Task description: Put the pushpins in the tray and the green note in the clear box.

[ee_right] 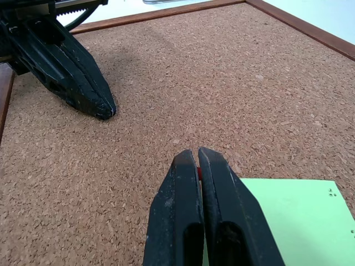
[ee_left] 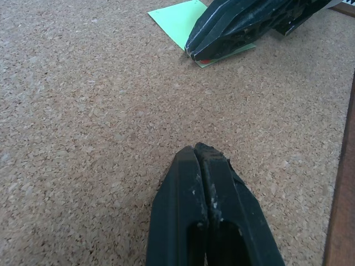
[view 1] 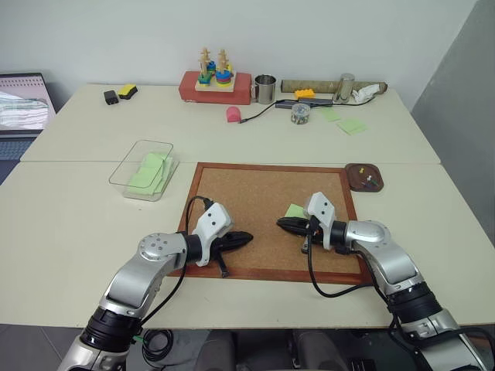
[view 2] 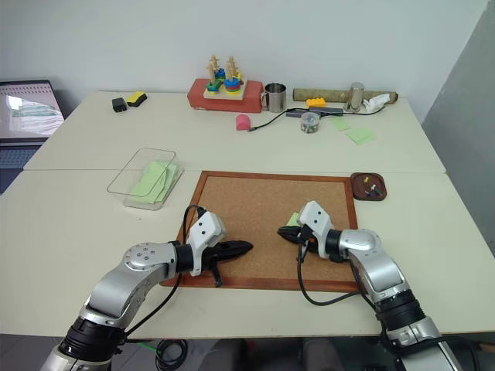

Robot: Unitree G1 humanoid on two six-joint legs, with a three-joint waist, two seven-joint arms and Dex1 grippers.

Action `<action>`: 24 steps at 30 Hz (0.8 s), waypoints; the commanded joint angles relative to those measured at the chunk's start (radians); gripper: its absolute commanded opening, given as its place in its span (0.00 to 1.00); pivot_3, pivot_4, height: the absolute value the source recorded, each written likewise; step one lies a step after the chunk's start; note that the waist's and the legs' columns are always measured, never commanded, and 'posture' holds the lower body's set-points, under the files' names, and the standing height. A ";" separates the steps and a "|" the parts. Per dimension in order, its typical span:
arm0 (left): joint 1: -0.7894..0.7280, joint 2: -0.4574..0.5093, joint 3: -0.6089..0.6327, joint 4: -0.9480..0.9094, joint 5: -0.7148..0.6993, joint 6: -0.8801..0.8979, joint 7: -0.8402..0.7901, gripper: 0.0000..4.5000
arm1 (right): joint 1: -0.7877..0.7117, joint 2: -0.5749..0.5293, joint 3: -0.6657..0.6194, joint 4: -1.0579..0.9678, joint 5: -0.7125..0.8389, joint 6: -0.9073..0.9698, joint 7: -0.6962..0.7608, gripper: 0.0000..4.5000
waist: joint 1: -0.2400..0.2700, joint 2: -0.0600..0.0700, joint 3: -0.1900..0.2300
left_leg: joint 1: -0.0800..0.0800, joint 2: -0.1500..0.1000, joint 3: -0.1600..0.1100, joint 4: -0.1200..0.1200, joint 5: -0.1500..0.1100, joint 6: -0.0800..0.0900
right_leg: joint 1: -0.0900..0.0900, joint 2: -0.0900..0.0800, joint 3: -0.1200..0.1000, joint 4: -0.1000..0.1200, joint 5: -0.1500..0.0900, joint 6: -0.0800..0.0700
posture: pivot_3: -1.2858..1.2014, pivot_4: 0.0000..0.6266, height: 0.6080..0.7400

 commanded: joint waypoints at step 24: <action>-0.105 -0.168 0.235 -0.044 -0.391 0.265 0.061 0.27 | -0.079 -0.044 -0.185 -0.246 0.189 0.197 -0.041 0.00 | 0.004 0.000 0.000 | -0.001 0.000 -0.001 0.001 0.000 0.000 | 0.000 0.000 -0.002 0.000 0.000 0.000 | 0.52 0.24 1.00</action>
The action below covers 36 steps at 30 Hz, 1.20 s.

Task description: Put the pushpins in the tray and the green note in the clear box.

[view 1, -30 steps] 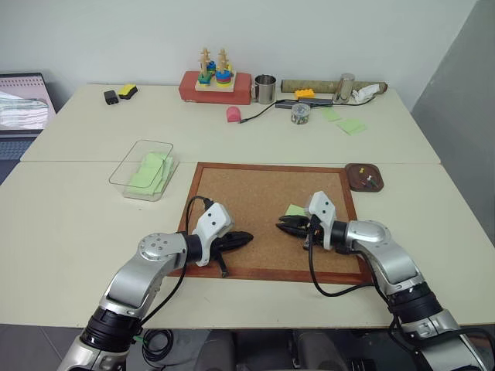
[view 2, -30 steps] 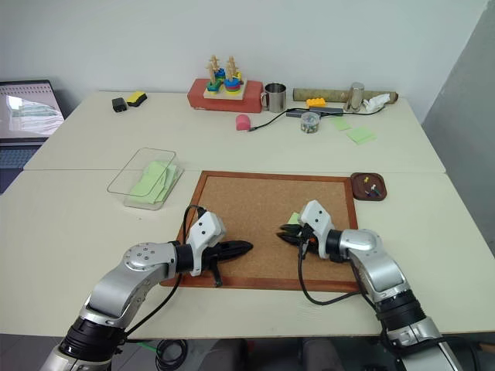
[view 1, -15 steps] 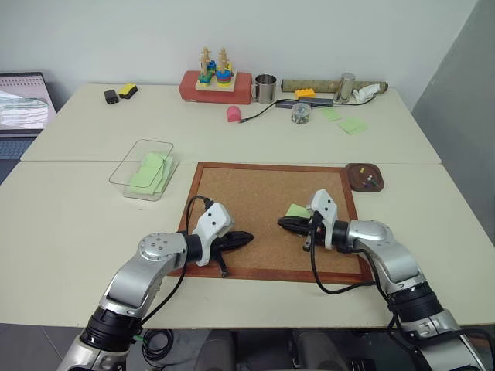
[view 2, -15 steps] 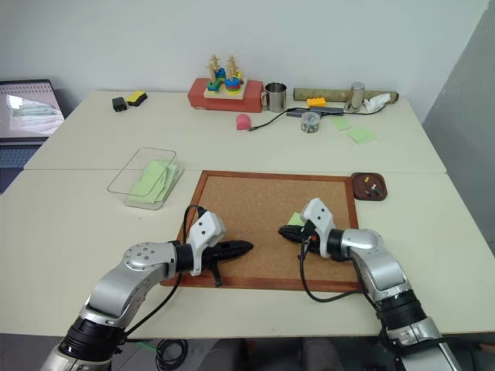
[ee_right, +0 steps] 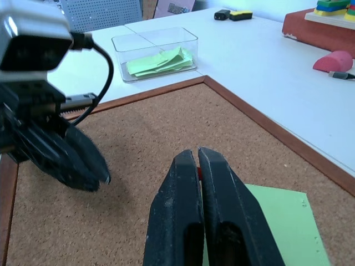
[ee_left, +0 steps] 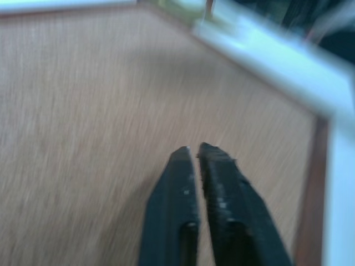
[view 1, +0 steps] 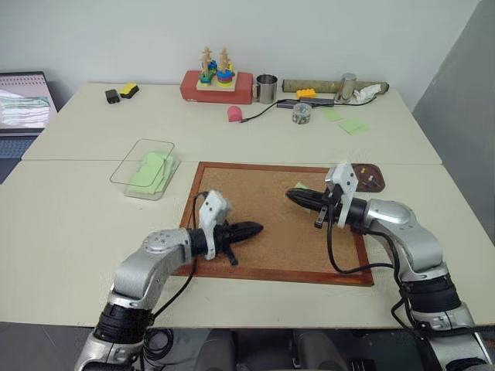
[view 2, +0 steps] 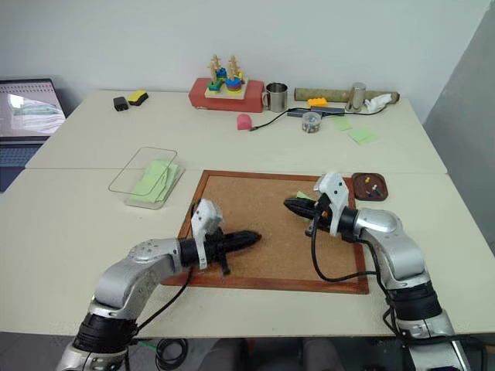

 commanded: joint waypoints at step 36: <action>-0.089 -0.074 0.104 -0.002 -0.271 0.195 0.148 0.99 | -0.155 -0.213 0.231 0.161 -0.319 -0.935 0.336 0.00 | 0.000 -0.001 0.001 | 0.000 0.000 0.000 0.000 0.000 0.000 | 0.000 0.000 0.000 0.000 0.003 -0.005 | 0.52 0.24 1.00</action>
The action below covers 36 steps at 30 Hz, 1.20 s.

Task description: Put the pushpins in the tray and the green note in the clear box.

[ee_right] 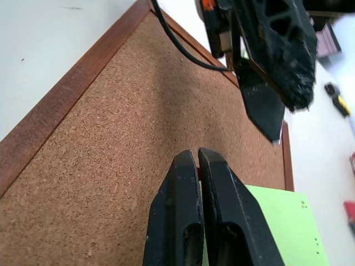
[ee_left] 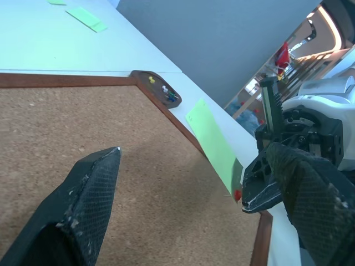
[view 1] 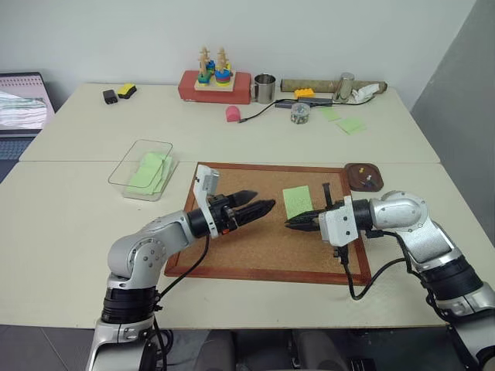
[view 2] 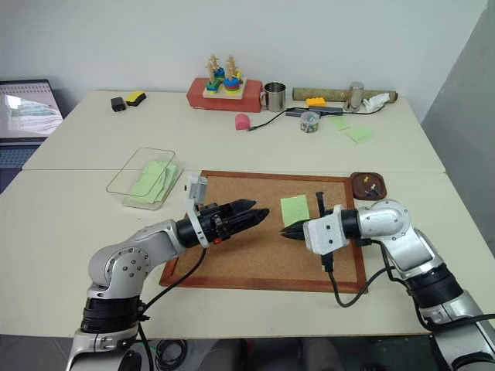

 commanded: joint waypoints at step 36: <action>-0.011 -0.030 -0.038 -0.028 -0.019 -0.066 -0.004 0.00 | -0.132 0.099 0.051 0.071 -0.007 -0.114 -0.009 0.00 | 0.002 0.000 0.000 | 0.000 0.000 0.000 0.000 0.000 0.000 | 0.000 0.000 0.000 0.000 0.000 -0.001 | 0.52 0.24 1.00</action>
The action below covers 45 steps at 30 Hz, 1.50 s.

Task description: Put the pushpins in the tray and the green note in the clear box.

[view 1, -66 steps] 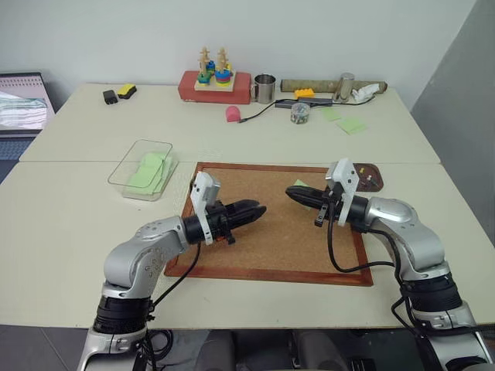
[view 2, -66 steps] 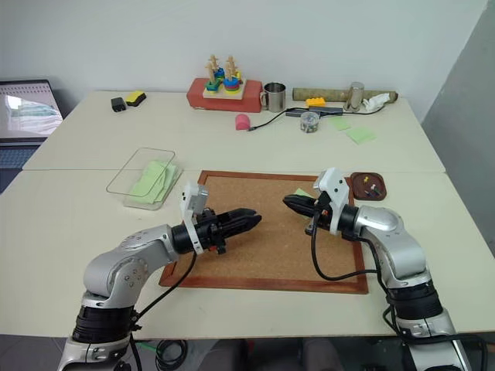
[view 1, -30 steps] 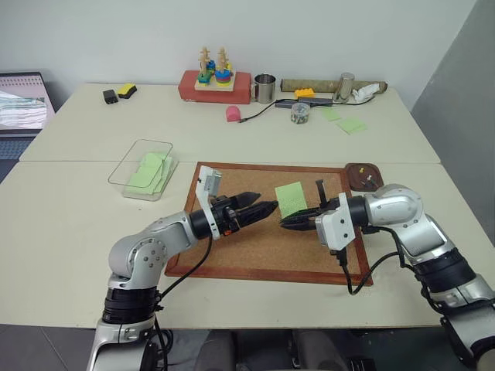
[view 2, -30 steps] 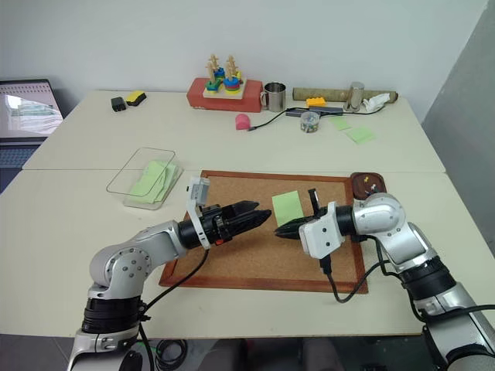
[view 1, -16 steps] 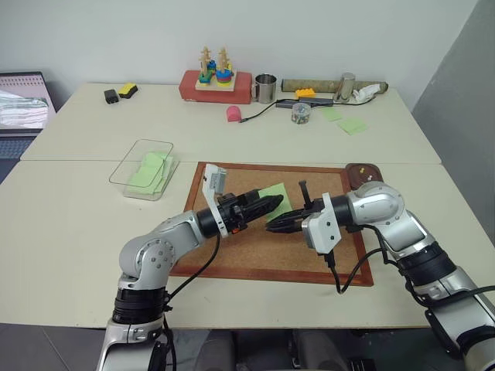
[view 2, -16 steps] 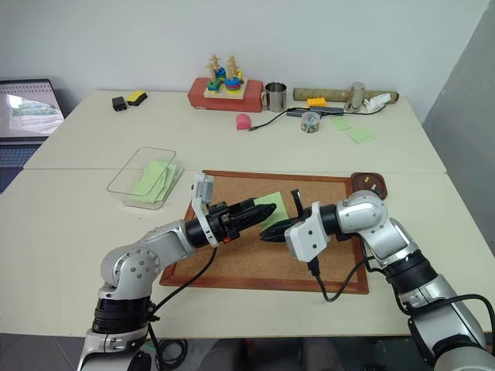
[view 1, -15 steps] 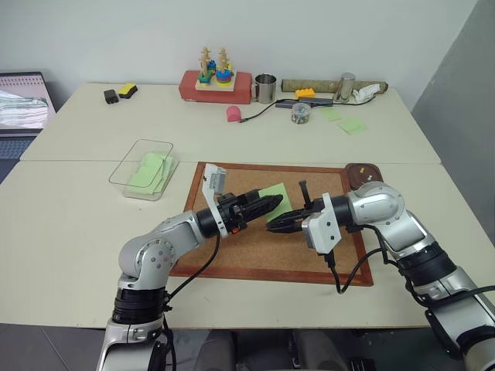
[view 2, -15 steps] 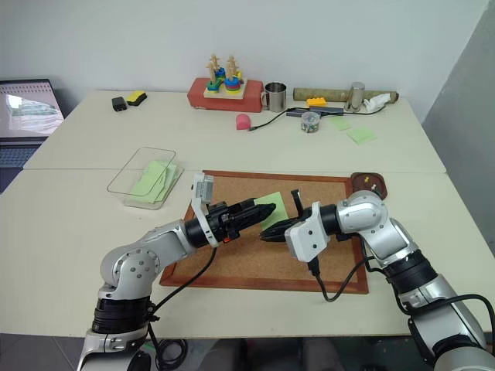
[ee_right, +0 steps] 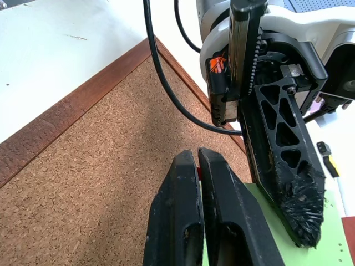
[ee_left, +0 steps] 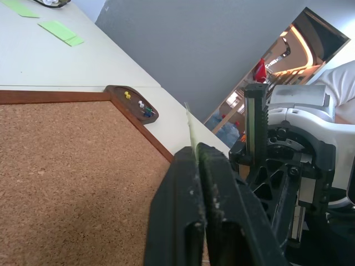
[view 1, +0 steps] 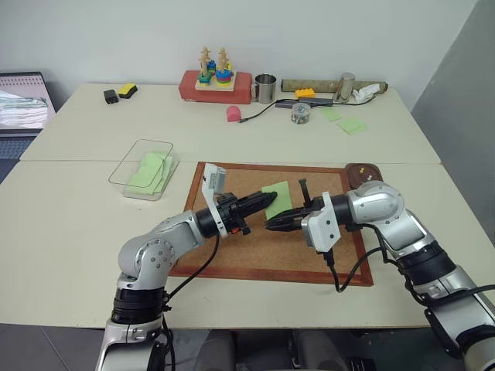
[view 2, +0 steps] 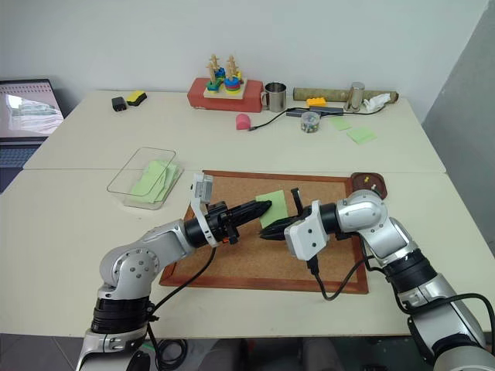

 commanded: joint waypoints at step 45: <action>-0.101 0.082 -0.276 -0.040 0.461 -0.436 -0.126 0.00 | -0.103 0.021 -0.613 0.441 0.219 1.028 -0.661 0.00 | -0.009 0.000 0.000 | 0.000 -0.001 0.003 -0.001 0.000 0.000 | -0.001 0.000 0.003 0.000 0.000 0.000 | 0.52 0.24 1.00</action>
